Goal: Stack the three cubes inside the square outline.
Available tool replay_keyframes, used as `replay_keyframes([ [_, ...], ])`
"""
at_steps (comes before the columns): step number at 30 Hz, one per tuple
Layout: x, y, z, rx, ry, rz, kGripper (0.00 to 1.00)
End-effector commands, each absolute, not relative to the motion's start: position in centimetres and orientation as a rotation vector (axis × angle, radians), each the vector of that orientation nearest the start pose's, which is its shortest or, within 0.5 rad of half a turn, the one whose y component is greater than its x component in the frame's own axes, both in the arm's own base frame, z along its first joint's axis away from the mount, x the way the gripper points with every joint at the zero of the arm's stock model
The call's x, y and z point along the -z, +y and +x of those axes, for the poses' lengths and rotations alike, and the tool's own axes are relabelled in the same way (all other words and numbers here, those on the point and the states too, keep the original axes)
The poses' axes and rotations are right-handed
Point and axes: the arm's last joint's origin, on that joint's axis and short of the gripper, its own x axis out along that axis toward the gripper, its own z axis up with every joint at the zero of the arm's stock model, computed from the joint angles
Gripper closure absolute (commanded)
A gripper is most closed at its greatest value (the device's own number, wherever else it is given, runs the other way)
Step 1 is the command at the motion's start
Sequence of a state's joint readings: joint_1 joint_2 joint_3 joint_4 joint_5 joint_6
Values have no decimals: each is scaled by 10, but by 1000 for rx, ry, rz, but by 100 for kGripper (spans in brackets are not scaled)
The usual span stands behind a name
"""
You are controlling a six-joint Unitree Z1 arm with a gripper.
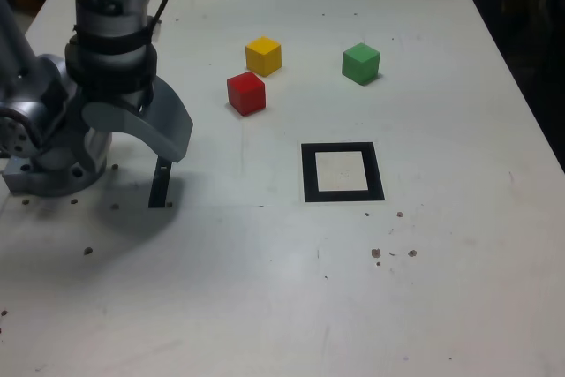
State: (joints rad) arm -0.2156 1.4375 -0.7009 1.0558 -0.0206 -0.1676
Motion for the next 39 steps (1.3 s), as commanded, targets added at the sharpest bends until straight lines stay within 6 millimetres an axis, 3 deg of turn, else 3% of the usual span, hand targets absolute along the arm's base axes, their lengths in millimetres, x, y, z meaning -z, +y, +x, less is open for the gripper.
replay_keyframes([
  [1,-230,-28,126,12,1797,54,2],
  [12,-233,-28,132,1,1778,56,3],
  [20,-268,-28,154,-58,1708,53,3],
  [29,-292,9,170,-302,1647,-132,3],
  [34,-298,26,196,-351,1645,-180,3],
  [39,-292,36,220,-374,1627,-188,3],
])
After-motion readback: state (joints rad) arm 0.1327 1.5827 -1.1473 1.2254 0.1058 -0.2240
